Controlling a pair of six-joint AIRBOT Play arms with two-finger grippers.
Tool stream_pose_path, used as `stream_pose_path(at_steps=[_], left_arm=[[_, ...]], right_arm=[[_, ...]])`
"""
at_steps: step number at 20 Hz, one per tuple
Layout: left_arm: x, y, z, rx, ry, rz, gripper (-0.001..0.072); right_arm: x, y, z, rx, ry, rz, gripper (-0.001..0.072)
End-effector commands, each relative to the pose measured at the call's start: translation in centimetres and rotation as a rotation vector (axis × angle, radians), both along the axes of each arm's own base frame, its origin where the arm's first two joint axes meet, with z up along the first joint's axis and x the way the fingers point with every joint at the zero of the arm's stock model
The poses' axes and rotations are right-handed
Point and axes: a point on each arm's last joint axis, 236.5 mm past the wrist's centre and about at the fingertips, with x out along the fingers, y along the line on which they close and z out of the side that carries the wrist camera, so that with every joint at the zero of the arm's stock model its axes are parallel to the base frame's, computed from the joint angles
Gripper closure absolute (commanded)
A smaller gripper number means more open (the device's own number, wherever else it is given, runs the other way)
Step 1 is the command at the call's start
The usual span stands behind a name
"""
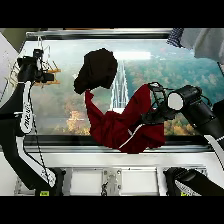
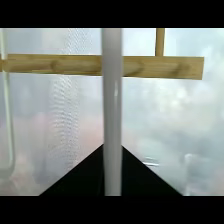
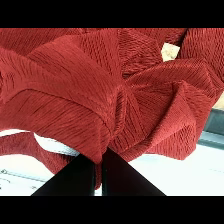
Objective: Fold the clothes and pants, and hang the long-sleeved shirts on hangers.
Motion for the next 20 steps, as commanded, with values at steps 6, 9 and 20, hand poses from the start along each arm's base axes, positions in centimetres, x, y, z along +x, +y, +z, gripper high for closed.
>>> stream_pose_path(at_steps=[6,9,20], left_arm=[[-0.5,-3.5,9.9,0.024,-0.144,-0.088,0.0689],[-1.4,-5.7,12.8,0.045,-0.161,-0.166,0.0690],[-21.6,-22.6,12.7,-0.356,0.125,-1.108,0.0689]], right_arm=[[0.0,0.0,0.0,0.000,0.001,0.001,0.0681],[0.0,0.0,0.0,0.000,0.001,0.001,0.0681],[0.0,0.0,0.0,0.000,0.001,0.001,0.0681]])
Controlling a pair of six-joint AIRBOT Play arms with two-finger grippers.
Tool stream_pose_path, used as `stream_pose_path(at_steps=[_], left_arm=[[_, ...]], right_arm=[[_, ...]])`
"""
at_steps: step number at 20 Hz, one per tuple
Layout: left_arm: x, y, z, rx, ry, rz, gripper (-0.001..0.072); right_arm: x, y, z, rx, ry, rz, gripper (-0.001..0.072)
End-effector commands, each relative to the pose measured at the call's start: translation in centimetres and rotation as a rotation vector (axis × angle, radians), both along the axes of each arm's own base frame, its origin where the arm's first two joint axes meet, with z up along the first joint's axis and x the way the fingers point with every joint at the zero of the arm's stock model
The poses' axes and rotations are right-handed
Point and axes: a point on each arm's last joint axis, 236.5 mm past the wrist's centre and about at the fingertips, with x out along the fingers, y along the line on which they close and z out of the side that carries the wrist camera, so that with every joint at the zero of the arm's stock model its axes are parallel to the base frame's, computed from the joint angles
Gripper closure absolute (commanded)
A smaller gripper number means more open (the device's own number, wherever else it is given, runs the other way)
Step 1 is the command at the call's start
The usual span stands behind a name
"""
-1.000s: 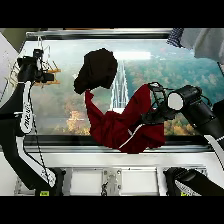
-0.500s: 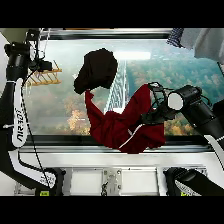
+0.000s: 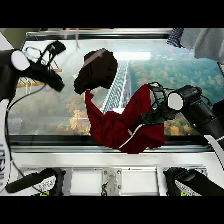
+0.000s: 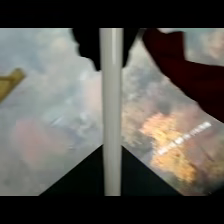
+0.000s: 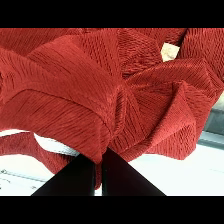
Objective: Fold the clothes and pants, and hang the long-sleeved shirts on hangers.
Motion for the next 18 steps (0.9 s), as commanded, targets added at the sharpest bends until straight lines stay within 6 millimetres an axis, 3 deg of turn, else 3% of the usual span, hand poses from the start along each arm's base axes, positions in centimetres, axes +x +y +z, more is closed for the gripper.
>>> stream_pose_path(at_steps=[1,5,9,15,18], left_arm=[[-7.7,-3.1,-0.1,-0.119,0.123,-0.231,0.0689],[-10.6,-1.3,-0.7,-0.104,0.132,-0.238,0.0690],[-17.1,-0.5,-2.4,-0.089,0.213,-0.422,0.0690],[-23.5,-0.9,-4.8,-0.096,0.243,-0.438,0.0691],[-25.7,-3.2,-5.3,-0.198,0.233,-0.466,0.0691]], right_arm=[[0.0,0.0,0.0,0.000,0.001,0.001,0.0681],[0.0,0.0,0.0,0.000,0.001,0.001,0.0681],[0.0,0.0,0.0,0.000,0.001,0.001,0.0681],[0.0,0.0,0.0,0.000,0.001,0.001,0.0681],[0.0,0.0,0.0,0.000,0.001,0.001,0.0681]])
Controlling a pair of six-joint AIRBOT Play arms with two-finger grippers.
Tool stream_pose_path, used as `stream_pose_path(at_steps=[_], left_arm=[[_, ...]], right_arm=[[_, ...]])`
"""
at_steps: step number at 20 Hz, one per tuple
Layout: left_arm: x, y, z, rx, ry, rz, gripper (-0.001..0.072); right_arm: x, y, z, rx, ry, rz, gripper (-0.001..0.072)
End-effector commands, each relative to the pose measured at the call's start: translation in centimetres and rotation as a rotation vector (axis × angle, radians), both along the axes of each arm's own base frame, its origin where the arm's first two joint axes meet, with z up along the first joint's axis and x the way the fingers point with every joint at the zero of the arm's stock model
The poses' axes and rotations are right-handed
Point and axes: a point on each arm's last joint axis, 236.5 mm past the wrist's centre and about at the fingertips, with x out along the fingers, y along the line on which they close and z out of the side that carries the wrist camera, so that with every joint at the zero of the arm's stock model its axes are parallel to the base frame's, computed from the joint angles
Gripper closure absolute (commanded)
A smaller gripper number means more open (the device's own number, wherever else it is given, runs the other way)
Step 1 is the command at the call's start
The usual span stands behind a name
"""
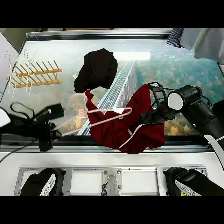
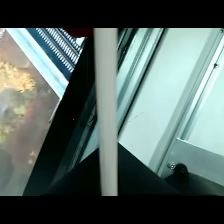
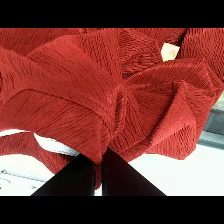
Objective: Fold the clothes and pants, and hang the long-sleeved shirts on hangers.
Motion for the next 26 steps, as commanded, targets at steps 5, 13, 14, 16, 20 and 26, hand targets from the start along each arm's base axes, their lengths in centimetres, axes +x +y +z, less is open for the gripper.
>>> stream_pose_path(at_steps=[5,13,14,16,20,26], left_arm=[[-4.2,-3.2,-2.1,-0.152,0.099,-0.045,0.0690],[-2.3,-3.2,-4.6,-0.160,0.213,-0.006,0.0692],[-2.2,-3.2,-4.8,-0.162,0.224,-0.004,0.0692],[-2.1,-3.6,-5.4,-0.157,0.244,-0.024,0.0692],[-0.9,-5.9,-6.8,-0.147,0.203,-0.071,0.0692],[0.9,-7.9,-7.9,-0.183,0.184,-0.055,0.0691]], right_arm=[[0.0,0.0,0.0,0.000,0.001,0.001,0.0681],[0.0,0.0,0.0,0.000,0.001,0.001,0.0681],[0.0,0.0,0.0,0.000,0.001,0.000,0.0681],[0.0,0.0,0.0,0.000,0.001,0.001,0.0681],[0.0,0.0,0.0,0.000,0.001,0.001,0.0681],[0.0,0.1,0.0,0.001,-0.002,0.000,0.0681]])
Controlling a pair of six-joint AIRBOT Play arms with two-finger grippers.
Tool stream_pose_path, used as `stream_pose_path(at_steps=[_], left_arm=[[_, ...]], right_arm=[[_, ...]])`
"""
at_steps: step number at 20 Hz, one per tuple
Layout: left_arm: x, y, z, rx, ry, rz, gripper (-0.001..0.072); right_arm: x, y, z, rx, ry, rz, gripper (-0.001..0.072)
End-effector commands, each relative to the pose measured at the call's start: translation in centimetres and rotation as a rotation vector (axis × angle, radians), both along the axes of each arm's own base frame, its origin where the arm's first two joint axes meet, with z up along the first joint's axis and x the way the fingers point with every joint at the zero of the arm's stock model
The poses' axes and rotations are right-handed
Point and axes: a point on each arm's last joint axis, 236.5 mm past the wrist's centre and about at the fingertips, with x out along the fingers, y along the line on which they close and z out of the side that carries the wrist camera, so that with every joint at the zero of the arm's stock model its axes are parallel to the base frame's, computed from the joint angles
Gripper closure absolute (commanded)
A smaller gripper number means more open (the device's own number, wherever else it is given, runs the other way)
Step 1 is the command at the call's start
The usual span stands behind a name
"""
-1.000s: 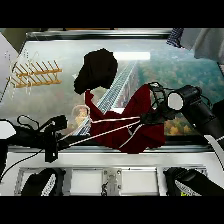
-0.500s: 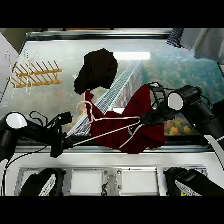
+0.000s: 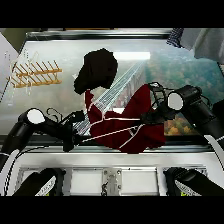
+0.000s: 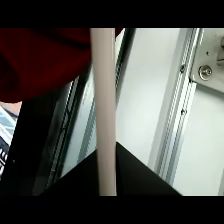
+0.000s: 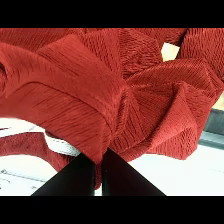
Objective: Fold the clothes and pants, and hang the long-sleeved shirts on hangers.
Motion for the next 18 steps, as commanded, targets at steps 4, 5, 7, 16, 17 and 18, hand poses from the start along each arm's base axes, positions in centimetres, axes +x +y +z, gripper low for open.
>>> stream_pose_path(at_steps=[4,5,7,16,17,18], left_arm=[[1.2,-2.1,-1.0,-0.059,-0.024,-0.036,0.0691],[1.1,-2.3,-1.2,-0.058,-0.024,-0.049,0.0691],[0.9,-2.9,-1.4,-0.057,-0.032,-0.072,0.0691],[2.8,-6.7,1.0,-0.109,-0.163,-0.109,0.0691],[3.0,-7.2,1.5,-0.144,-0.148,-0.084,0.0691],[3.3,-7.6,1.8,-0.179,-0.128,-0.050,0.0691]], right_arm=[[-0.2,0.0,0.6,-0.001,-0.005,0.065,0.0682],[0.2,-0.5,1.2,-0.024,-0.019,0.066,0.0682],[0.8,-1.6,2.7,-0.072,-0.050,0.070,0.0683],[2.1,0.6,9.4,0.011,-0.181,0.114,0.0683],[2.0,1.2,9.9,0.021,-0.192,0.127,0.0683],[1.8,1.6,10.3,0.026,-0.200,0.140,0.0683]])
